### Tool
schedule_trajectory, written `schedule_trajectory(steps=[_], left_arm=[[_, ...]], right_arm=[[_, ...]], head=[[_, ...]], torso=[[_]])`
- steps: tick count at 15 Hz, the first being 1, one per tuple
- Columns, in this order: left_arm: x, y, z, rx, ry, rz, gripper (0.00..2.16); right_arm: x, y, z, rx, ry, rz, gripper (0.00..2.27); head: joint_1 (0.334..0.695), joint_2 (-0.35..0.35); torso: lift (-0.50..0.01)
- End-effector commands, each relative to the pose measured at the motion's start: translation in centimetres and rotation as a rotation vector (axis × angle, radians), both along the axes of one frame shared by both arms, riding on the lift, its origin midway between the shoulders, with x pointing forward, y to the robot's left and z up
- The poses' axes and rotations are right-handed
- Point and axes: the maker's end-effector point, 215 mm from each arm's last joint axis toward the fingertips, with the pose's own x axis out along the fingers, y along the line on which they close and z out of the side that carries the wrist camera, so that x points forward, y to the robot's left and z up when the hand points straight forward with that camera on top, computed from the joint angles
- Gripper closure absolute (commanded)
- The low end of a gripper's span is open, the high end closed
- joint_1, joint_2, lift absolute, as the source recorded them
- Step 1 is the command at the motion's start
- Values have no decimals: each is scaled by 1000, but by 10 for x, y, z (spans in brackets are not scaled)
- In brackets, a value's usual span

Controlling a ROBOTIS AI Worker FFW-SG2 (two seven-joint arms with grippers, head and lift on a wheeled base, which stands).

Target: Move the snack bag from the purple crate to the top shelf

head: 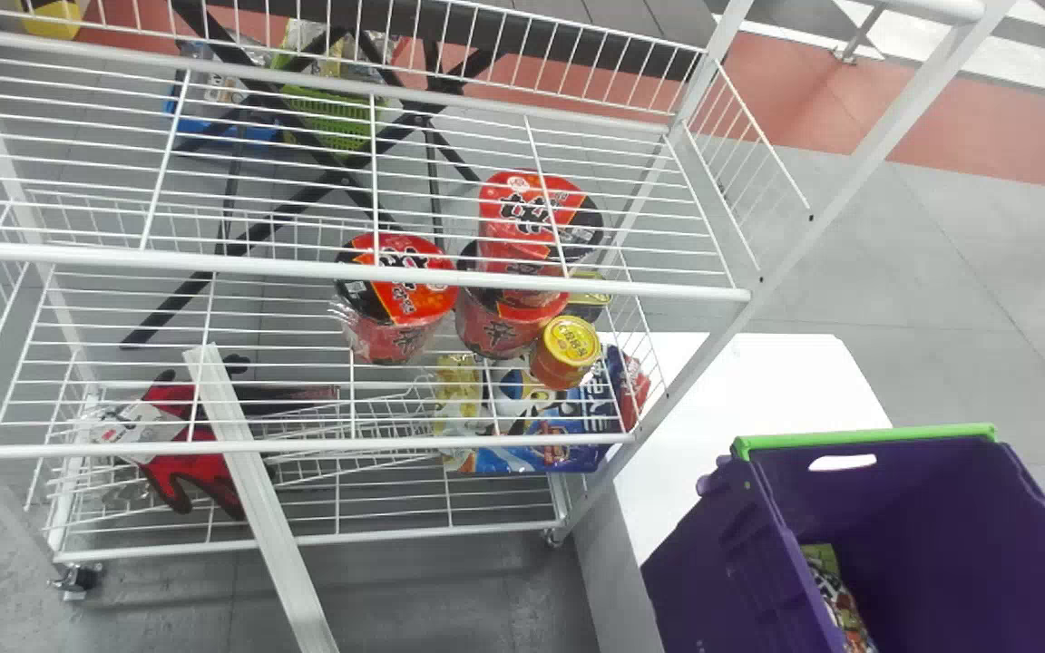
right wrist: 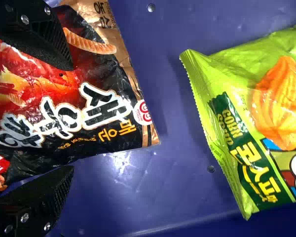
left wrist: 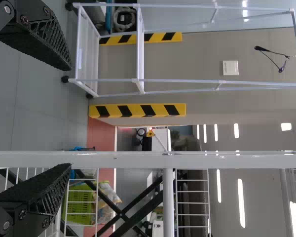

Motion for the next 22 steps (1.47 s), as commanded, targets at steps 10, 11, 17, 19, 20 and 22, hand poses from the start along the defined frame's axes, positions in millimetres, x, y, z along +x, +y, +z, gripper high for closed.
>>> schedule_trajectory(steps=[10,11,17,19,20,22], left_arm=[[0,0,1,0,-1,-1,130],[0,-2,0,-2,-1,-3,130],[0,-1,1,0,-1,-3,130],[0,-1,2,0,-4,-4,130],[-1,-1,3,1,-4,-3,130],[-1,1,4,3,-5,-1,130]], right_arm=[[4,2,-11,-7,-14,56,292],[4,2,-11,-8,-12,59,417],[6,4,-14,-14,-18,67,198],[13,7,-15,-7,-39,76,124],[19,10,-17,6,-62,76,124],[24,13,-19,17,-83,83,124]], head=[[695,-350],[695,-350],[695,-350],[695,-350],[695,-350],[695,-350]], torso=[[-454],[-454],[-454],[-454],[-454],[-454]])
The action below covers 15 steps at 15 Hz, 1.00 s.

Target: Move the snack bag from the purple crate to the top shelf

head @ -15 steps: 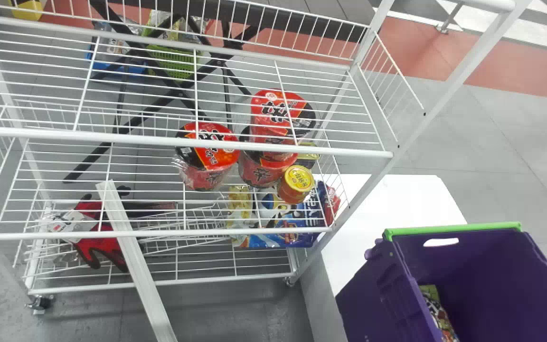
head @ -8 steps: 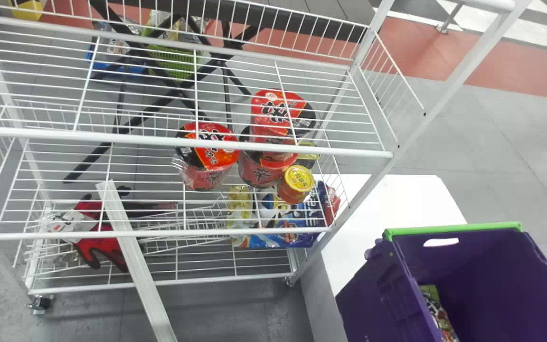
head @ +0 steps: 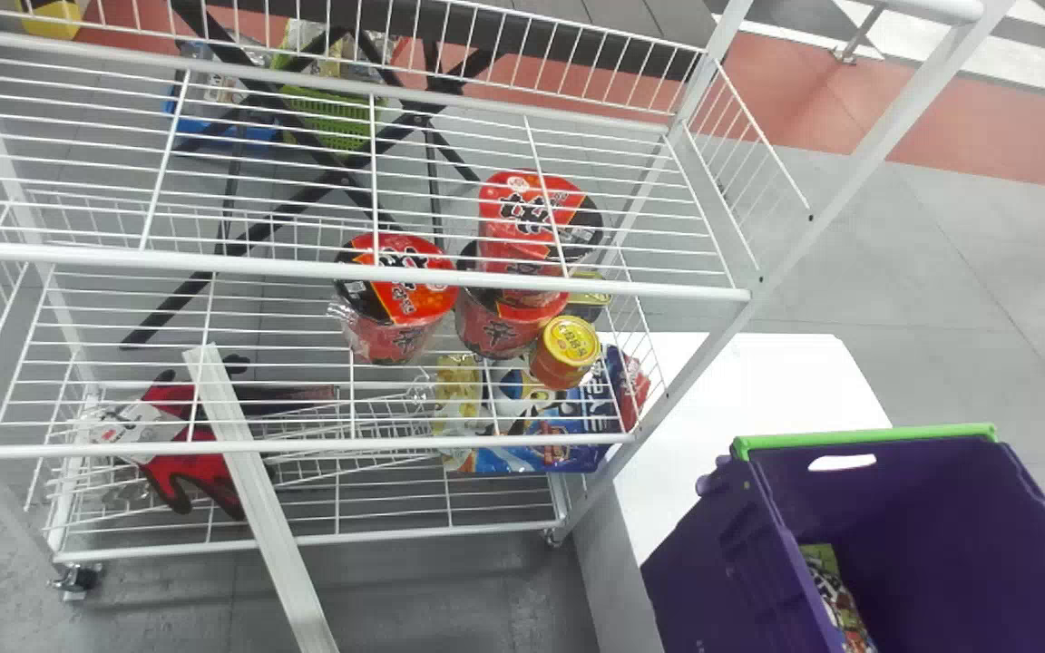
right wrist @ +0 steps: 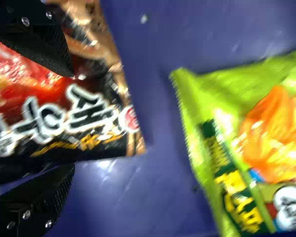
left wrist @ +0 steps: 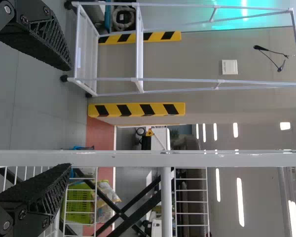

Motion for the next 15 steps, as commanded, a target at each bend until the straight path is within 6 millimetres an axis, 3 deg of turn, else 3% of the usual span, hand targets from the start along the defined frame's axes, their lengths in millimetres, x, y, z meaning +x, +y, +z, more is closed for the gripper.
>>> schedule_trajectory(steps=[1,6,8,11,13,14,15], left_arm=[[-1,1,0,1,1,2,130],[-1,1,0,1,0,1,130],[0,1,1,2,0,0,130],[0,1,1,2,0,-1,130],[0,1,1,2,0,-1,130],[0,1,1,2,0,-1,130],[0,1,1,2,0,-1,130]], right_arm=[[8,4,-3,17,-34,3,124],[10,6,-6,35,-62,4,124],[11,6,-6,35,-66,10,248],[11,6,-6,40,-68,17,761],[15,4,-5,36,-80,13,1656],[15,3,-5,34,-92,6,1892],[19,4,-5,42,-112,-7,1959]], head=[[695,-350],[695,-350],[695,-350],[695,-350],[695,-350],[695,-350],[695,-350]], torso=[[-454],[-454],[-454],[-454],[-454],[-454],[-454]])
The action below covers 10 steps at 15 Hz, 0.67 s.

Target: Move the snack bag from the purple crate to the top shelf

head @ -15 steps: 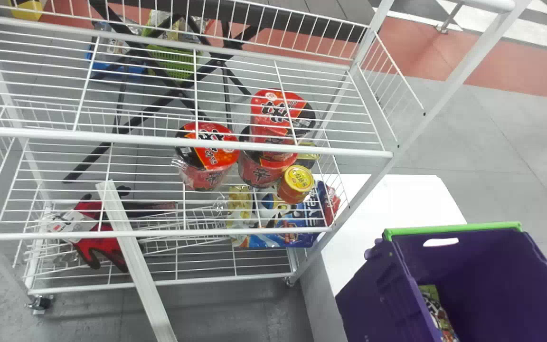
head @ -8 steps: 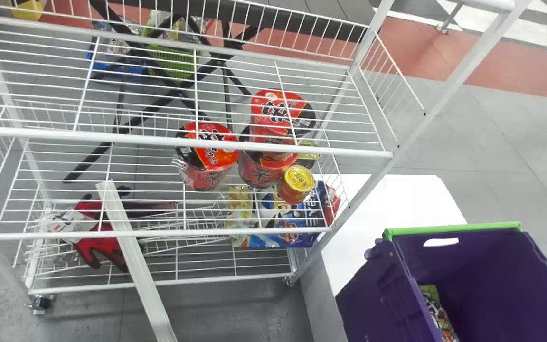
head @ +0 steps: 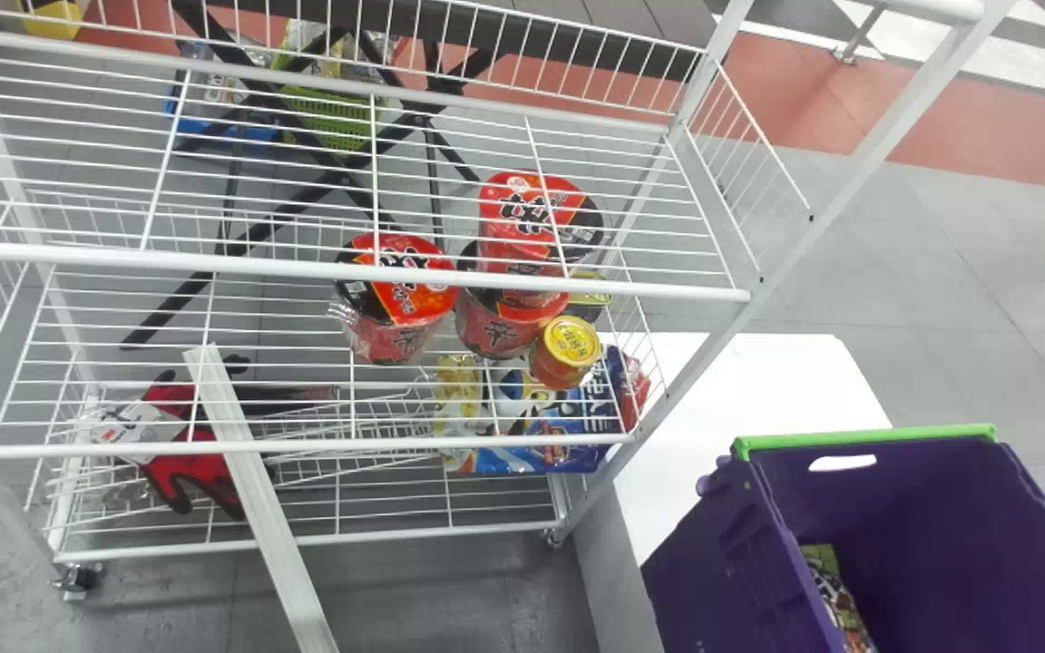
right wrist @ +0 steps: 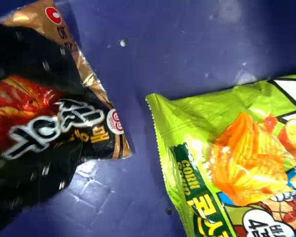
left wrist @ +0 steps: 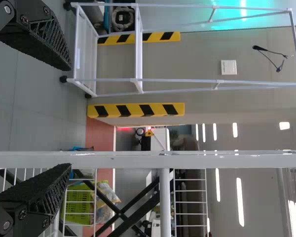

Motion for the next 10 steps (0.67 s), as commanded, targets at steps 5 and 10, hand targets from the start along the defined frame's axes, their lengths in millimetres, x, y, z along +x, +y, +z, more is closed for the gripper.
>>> schedule_trajectory(steps=[5,10], left_arm=[[0,0,1,-1,-2,2,130],[0,-1,4,-1,-8,3,130]], right_arm=[[14,-1,16,24,-80,-77,2020],[39,15,83,160,-237,-266,2047]], head=[[695,-350],[695,-350]], torso=[[-454],[-454]])
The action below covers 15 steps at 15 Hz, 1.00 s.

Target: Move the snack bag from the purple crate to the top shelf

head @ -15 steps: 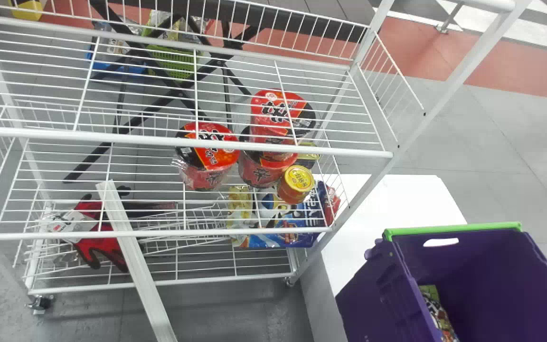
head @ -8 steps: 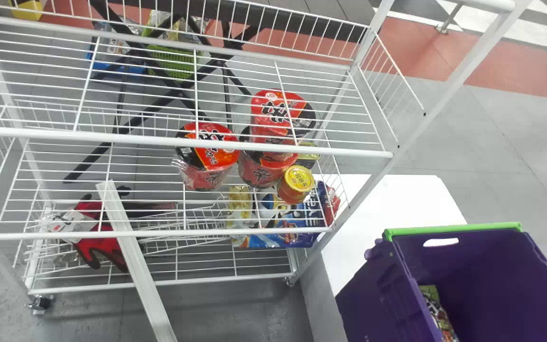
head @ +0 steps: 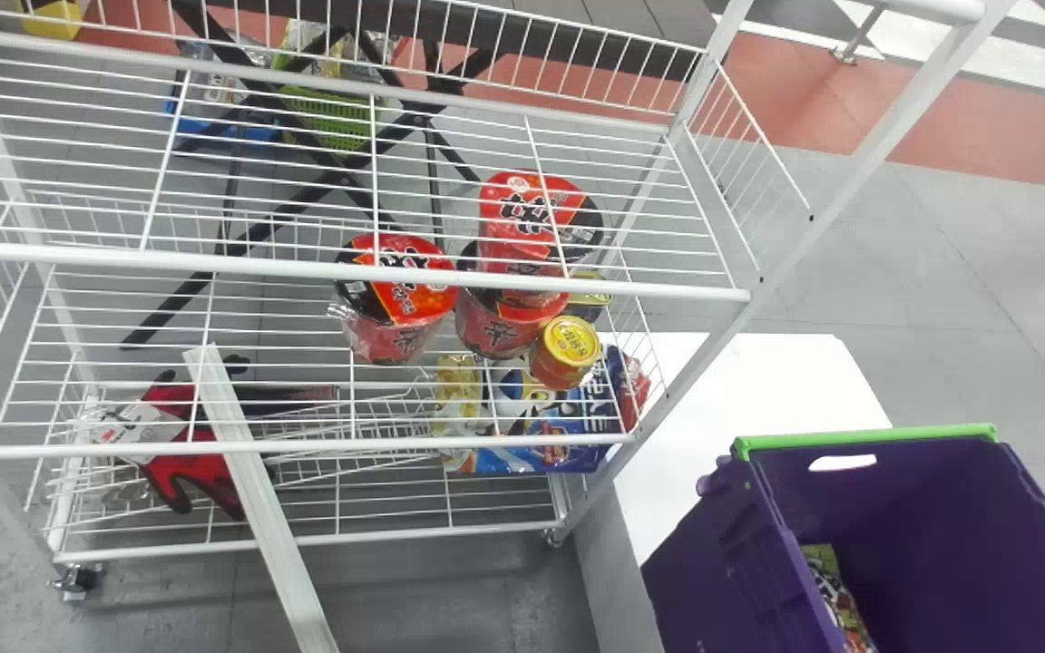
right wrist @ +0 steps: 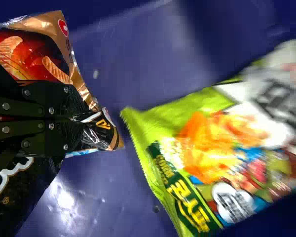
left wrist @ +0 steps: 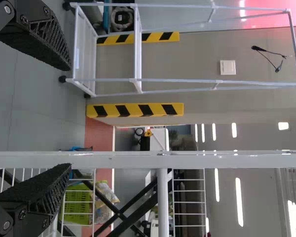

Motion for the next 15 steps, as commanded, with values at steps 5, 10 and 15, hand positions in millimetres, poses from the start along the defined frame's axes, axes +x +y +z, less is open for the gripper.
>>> schedule_trajectory(steps=[5,10,15], left_arm=[[-1,1,2,4,-2,0,130],[-1,1,1,5,3,0,130],[0,2,-1,4,9,1,130]], right_arm=[[21,-17,87,67,-133,-165,2047],[23,-47,149,61,-248,-291,1939],[29,-46,153,50,-264,-274,1936]], head=[[695,-350],[695,-350],[695,-350]], torso=[[-446],[-426],[-407]])
